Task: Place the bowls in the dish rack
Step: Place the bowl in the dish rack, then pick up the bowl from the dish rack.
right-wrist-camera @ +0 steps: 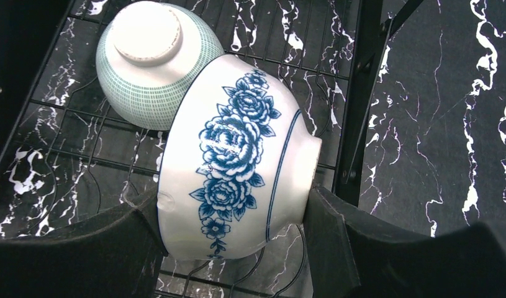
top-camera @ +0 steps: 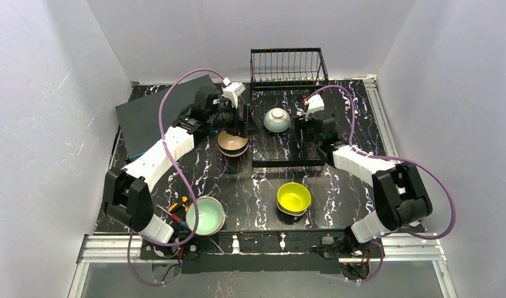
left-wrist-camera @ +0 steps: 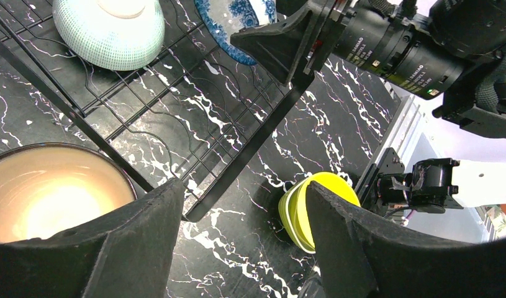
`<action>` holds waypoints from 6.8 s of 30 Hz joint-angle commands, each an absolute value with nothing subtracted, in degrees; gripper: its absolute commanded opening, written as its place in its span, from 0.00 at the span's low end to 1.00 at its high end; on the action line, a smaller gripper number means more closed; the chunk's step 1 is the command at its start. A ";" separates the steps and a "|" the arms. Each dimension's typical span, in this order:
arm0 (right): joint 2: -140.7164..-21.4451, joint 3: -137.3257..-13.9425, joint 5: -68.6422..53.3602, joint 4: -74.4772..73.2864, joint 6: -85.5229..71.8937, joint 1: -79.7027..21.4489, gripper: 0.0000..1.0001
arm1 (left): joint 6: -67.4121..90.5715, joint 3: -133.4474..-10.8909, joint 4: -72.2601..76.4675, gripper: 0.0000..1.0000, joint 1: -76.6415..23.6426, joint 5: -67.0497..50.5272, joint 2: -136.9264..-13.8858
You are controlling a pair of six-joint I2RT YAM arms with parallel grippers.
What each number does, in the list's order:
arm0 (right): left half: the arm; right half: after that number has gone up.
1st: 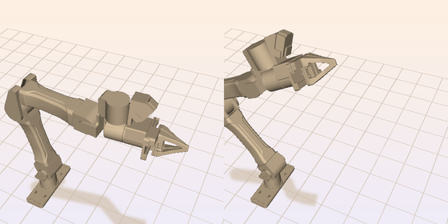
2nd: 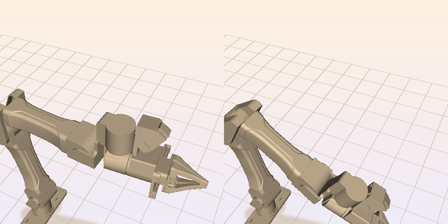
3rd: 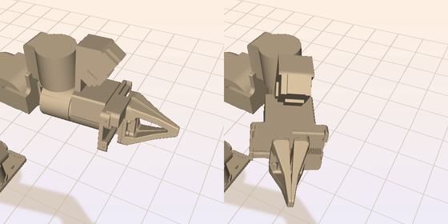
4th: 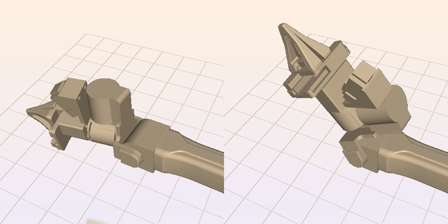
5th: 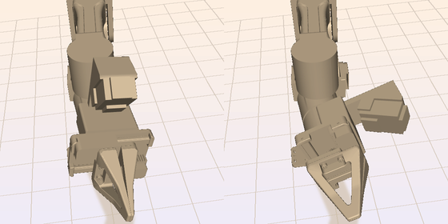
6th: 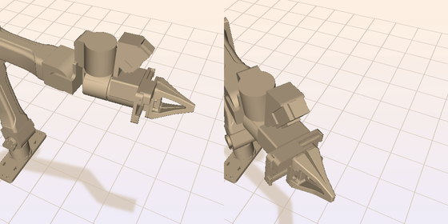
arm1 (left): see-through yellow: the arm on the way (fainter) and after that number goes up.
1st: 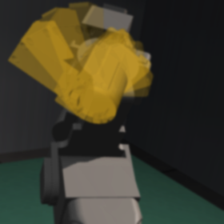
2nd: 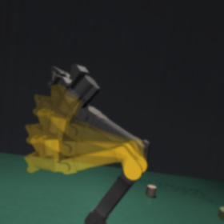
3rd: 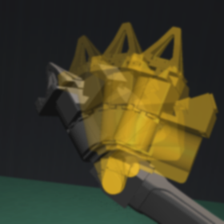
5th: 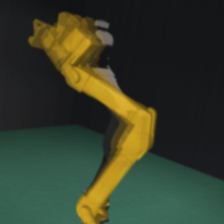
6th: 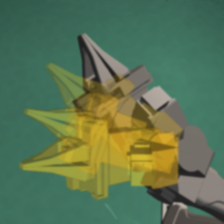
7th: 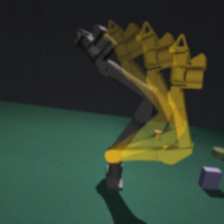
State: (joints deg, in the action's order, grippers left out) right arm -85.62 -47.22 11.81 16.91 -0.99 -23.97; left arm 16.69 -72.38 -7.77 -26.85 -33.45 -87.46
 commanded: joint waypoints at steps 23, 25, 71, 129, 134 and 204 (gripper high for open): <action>-96.23 -54.89 14.10 31.33 0.78 -22.97 0.01 | 16.05 -73.56 -8.41 0.71 -27.07 -33.66 -85.35; -97.36 -55.73 14.06 31.08 0.64 -23.02 0.01 | 16.03 -73.56 -8.49 0.71 -27.01 -33.60 -85.32; -98.79 -61.59 18.88 17.80 -4.54 -21.72 0.99 | 15.74 -73.70 -8.86 0.71 -27.02 -33.75 -84.97; -115.54 -68.08 29.11 37.37 -7.65 -34.26 0.91 | 15.29 -73.28 -8.85 0.70 -27.00 -32.34 -83.61; -115.22 -66.17 29.79 40.92 -8.47 -33.67 0.70 | 15.25 -73.30 -8.56 0.70 -27.00 -32.76 -83.82; -84.81 -48.26 10.06 29.50 -15.53 -33.05 0.01 | 19.17 -77.54 -16.49 0.67 -26.92 -23.50 -89.15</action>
State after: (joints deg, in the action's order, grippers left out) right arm -90.41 -49.39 9.47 24.14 -13.76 -33.45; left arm 18.00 -73.25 -10.81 -26.85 -28.88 -87.29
